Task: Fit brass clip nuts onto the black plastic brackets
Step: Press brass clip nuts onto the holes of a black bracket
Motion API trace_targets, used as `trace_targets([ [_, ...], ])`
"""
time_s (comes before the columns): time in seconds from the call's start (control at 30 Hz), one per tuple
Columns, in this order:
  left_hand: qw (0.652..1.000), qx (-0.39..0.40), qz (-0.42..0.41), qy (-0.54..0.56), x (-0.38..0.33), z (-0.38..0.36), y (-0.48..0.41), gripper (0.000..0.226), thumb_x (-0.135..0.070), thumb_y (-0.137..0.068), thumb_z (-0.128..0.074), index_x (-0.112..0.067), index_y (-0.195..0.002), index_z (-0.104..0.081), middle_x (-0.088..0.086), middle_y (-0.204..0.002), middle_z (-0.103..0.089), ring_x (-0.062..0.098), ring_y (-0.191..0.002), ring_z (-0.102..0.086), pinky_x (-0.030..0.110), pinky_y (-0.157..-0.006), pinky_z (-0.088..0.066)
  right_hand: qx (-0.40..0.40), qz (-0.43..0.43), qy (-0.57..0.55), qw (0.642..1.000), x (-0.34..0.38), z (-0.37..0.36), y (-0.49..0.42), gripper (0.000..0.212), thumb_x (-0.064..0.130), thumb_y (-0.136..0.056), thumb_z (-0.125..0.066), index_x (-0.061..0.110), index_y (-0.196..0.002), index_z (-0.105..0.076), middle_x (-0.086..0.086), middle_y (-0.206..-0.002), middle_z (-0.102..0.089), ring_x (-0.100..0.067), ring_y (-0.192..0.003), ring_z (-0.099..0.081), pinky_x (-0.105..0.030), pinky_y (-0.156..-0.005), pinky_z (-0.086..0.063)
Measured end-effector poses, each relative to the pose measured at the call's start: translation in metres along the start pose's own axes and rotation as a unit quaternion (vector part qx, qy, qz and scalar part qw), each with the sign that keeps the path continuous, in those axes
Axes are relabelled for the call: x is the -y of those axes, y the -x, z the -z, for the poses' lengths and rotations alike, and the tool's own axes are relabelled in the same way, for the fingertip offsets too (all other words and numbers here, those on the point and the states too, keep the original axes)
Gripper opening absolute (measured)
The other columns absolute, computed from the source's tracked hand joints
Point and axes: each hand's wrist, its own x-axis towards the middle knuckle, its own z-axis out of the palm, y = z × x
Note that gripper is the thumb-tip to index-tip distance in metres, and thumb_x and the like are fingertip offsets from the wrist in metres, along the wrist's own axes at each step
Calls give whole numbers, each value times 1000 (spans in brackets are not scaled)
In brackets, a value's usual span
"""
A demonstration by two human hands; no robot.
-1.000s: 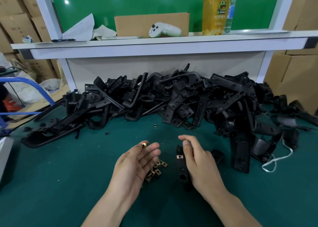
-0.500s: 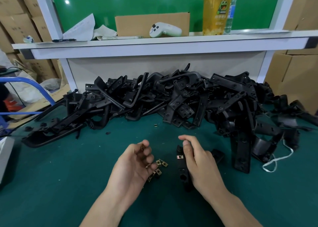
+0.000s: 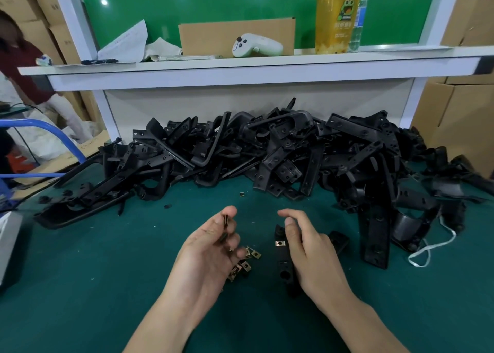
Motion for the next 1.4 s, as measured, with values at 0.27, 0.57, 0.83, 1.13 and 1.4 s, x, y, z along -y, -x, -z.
trace_targets([
  [0.27, 1000, -22, 14, -13, -2, -5, 0, 12, -22, -88, -67, -18, -94, -77, 3, -93, -68, 13, -72, -64, 27, -67, -57, -1, 5, 7, 1000, 0, 0, 0, 29, 51, -103, -27, 47, -121, -50, 8, -49, -46, -11, -43, -40, -20, -49, -35],
  [0.57, 999, -19, 38, 3, -3, -7, 1, 12, -23, -90, -65, -20, -81, -73, 1, -90, -66, 13, -74, -62, 28, -69, -56, -1, 4, 7, 1000, 1, 0, 0, 28, 49, -104, -29, 46, -121, -50, 8, -49, -47, -12, -44, -42, -21, -51, -36],
  [0.83, 996, -57, 74, 5, 0, -1, -2, 18, -22, -92, -65, -17, -102, -79, -1, -94, -67, 12, -76, -64, 29, -77, -56, 1, -2, 7, 1000, 1, 0, -1, 27, 45, -104, -31, 43, -119, -53, 6, -48, -43, -12, -44, -39, -22, -51, -34],
  [1.13, 993, -94, 67, 25, 1, 3, -4, 19, -22, -87, -71, -14, -101, -81, 4, -106, -74, 11, -80, -68, 26, -76, -60, 0, -1, 9, 1000, 1, 0, -1, 27, 43, -104, -32, 41, -119, -54, 6, -49, -44, -12, -44, -40, -21, -50, -34],
  [1.4, 981, -101, -25, -163, 7, -1, -1, 24, -29, -80, -69, -24, -101, -80, 3, -100, -77, 8, -80, -67, 21, -75, -57, -10, -1, 8, 1000, 1, -1, -1, 30, 45, -103, -31, 42, -120, -54, 6, -49, -44, -12, -44, -39, -22, -50, -34],
])
